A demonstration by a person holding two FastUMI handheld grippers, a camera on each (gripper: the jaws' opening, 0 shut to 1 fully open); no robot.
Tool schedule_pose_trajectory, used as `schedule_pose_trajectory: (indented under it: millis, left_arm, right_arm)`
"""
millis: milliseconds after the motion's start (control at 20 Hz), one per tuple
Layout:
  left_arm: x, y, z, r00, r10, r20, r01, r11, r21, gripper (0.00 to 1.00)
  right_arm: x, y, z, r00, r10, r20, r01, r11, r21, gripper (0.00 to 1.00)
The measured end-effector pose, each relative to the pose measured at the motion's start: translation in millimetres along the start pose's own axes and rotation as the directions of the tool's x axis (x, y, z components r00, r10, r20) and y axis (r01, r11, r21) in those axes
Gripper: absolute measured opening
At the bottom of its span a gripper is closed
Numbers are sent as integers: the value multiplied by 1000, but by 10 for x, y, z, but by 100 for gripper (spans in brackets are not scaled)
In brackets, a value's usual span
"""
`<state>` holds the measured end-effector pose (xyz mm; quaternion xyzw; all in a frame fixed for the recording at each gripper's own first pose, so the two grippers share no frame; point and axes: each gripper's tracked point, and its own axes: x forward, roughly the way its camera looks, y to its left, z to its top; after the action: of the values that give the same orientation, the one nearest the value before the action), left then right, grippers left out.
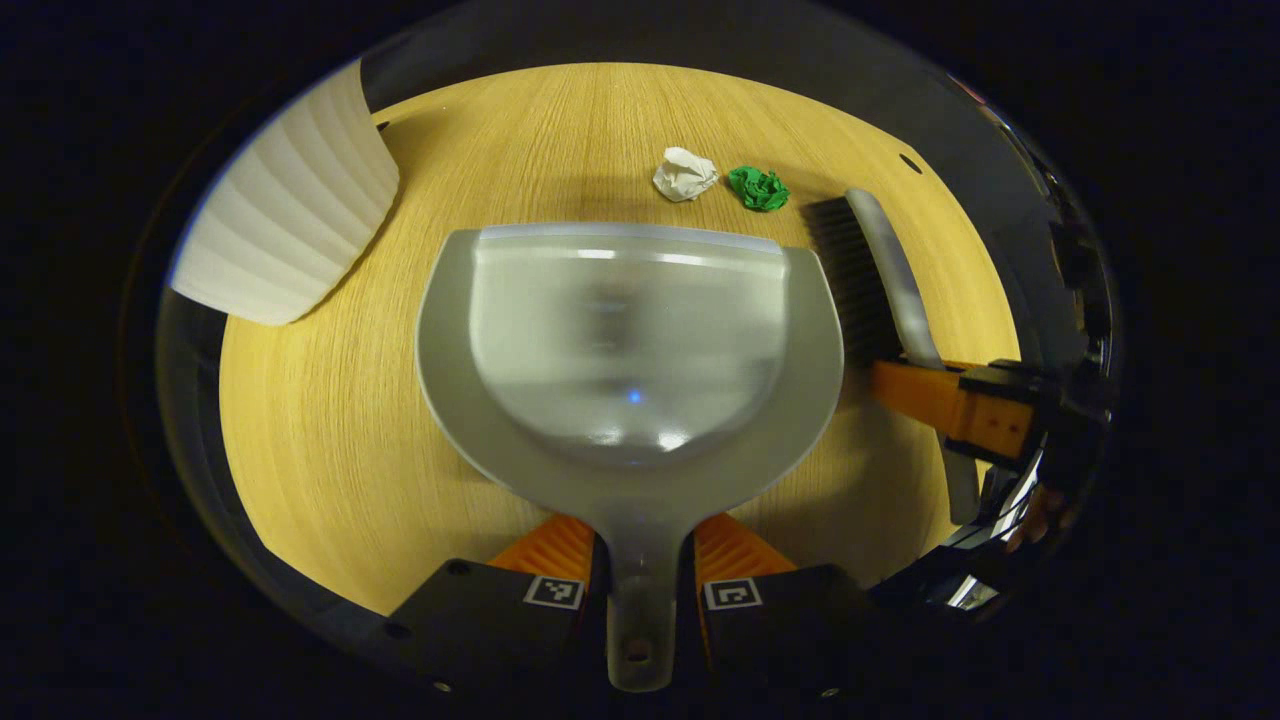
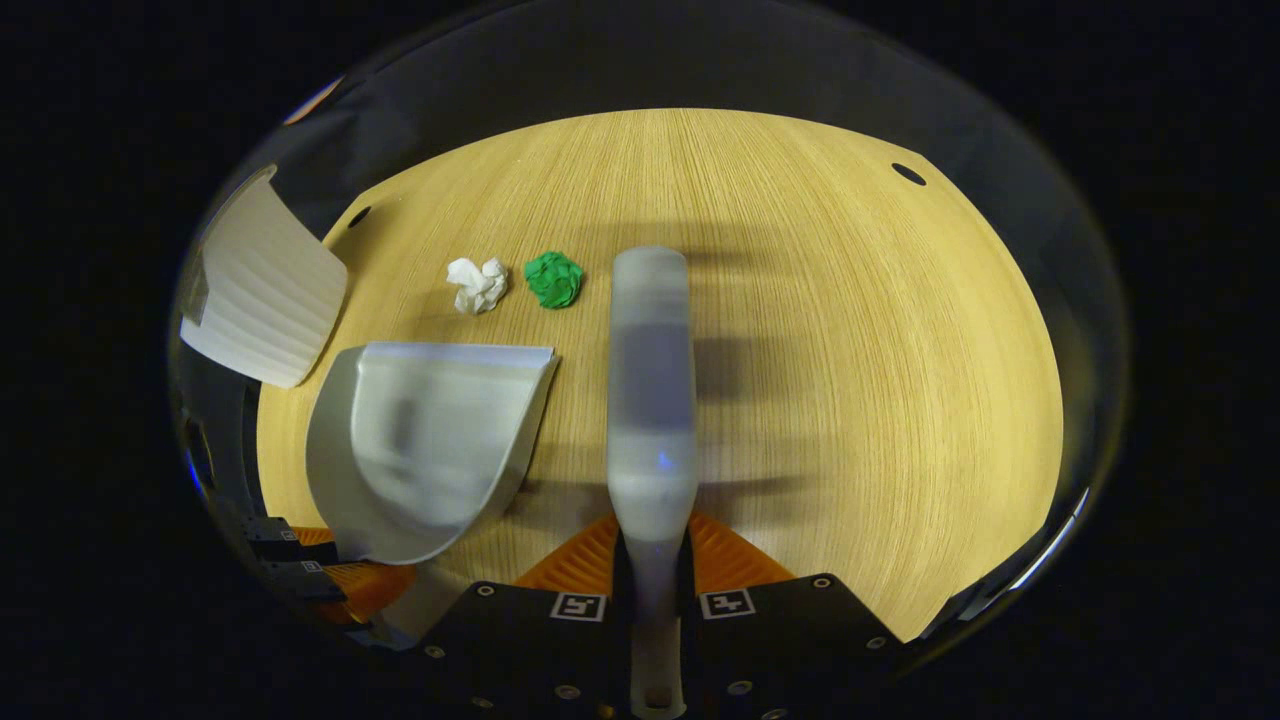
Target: Pick up the small broom and dustpan from the desktop, sweep the trash into the dustpan with the broom, and then empty the trash into the garbage bin.
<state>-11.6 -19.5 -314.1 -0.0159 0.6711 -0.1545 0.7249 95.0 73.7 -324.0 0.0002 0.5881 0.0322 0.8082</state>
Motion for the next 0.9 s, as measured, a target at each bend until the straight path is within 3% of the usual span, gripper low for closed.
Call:
schedule_pose_trajectory:
  millis: [250, 500, 700, 900]
  left_arm:
    - [-59, 82, 93, 999, -24, -33, 27, 995, 101, 28]
    - [-220, 195, 206, 997, -41, -59, 52, 977, 205, 28]
    - [-139, 265, 287, 992, -37, -117, 70, 955, 288, 28]
    - [-140, 368, 363, 990, -34, -135, 84, 922, 378, 28]
  right_arm:
    - [115, -74, 466, 1000, 4, 5, -4, 998, -62, 19]
    - [300, -35, 919, 1000, 11, 0, -11, 981, -195, 19]
    - [399, 131, 1118, 999, 37, -25, -43, 953, -300, 19]
    - [399, 381, 1067, 993, 94, -77, -118, 894, -431, 19]
